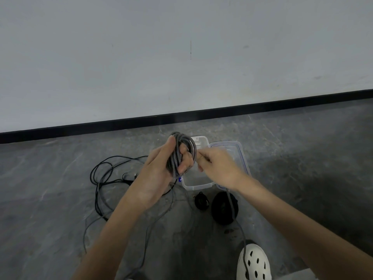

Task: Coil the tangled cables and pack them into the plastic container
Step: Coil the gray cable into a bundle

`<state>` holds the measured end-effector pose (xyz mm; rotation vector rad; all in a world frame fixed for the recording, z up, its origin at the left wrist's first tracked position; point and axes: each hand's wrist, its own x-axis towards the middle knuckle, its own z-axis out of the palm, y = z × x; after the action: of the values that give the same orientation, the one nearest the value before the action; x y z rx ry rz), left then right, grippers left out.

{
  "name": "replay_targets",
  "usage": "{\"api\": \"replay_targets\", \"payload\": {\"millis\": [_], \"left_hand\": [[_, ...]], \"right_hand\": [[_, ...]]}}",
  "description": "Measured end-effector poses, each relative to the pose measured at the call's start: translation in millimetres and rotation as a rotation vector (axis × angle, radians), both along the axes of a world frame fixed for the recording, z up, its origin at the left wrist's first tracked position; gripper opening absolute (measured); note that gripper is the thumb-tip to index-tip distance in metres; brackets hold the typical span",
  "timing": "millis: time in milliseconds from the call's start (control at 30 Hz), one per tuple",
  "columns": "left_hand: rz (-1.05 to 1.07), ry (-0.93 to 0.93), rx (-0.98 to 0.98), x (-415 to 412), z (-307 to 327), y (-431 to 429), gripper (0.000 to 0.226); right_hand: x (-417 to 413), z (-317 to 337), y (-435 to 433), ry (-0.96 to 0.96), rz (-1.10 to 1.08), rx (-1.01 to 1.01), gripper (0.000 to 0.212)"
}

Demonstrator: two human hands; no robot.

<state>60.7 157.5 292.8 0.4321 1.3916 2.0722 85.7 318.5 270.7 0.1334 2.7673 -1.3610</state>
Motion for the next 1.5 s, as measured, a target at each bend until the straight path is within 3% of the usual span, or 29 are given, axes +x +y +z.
{"api": "replay_targets", "payload": {"millis": [133,233,433,533,667,767,933,1167,1433,1500], "left_hand": [[0.054,-0.042,0.097,-2.6,0.5,-0.8,0.035],[0.118,-0.099,0.143,-6.1,1.1,-4.2,0.030],[0.240,-0.074,0.122,-7.3,-1.0,-6.1,0.024],[0.295,-0.008,0.066,-5.2,-2.3,-4.7,0.029],[0.355,0.197,-0.161,-0.4,-4.7,-1.3,0.035],[0.413,0.310,-0.290,0.8,-5.8,0.0,0.036],[0.455,0.363,-0.323,0.5,-4.4,1.4,0.032],[0.494,0.412,-0.343,-5.2,-5.5,-1.1,0.029],[0.505,0.462,-0.425,-11.3,-6.0,-6.7,0.021],[0.516,0.475,-0.468,-13.8,-7.2,-9.5,0.021]], "right_hand": [[4.2,7.2,-10.7,-0.075,0.044,-0.064,0.046],[9.0,12.7,-19.0,-0.163,0.097,-0.116,0.032],[12.2,17.7,-25.7,-0.309,0.145,-0.295,0.023],[14.9,19.8,-27.2,-0.370,0.150,-0.435,0.024],[15.7,22.7,-30.6,-0.452,0.045,-0.652,0.020],[17.9,25.1,-32.9,-0.439,0.072,-0.627,0.018],[22.1,29.6,-35.7,-0.400,0.108,-0.554,0.019],[28.5,35.5,-38.1,-0.549,0.127,-0.733,0.013],[37.3,44.8,-34.1,-0.530,0.173,-0.643,0.009],[40.3,46.2,-35.7,-0.514,0.182,-0.697,0.008]]}}
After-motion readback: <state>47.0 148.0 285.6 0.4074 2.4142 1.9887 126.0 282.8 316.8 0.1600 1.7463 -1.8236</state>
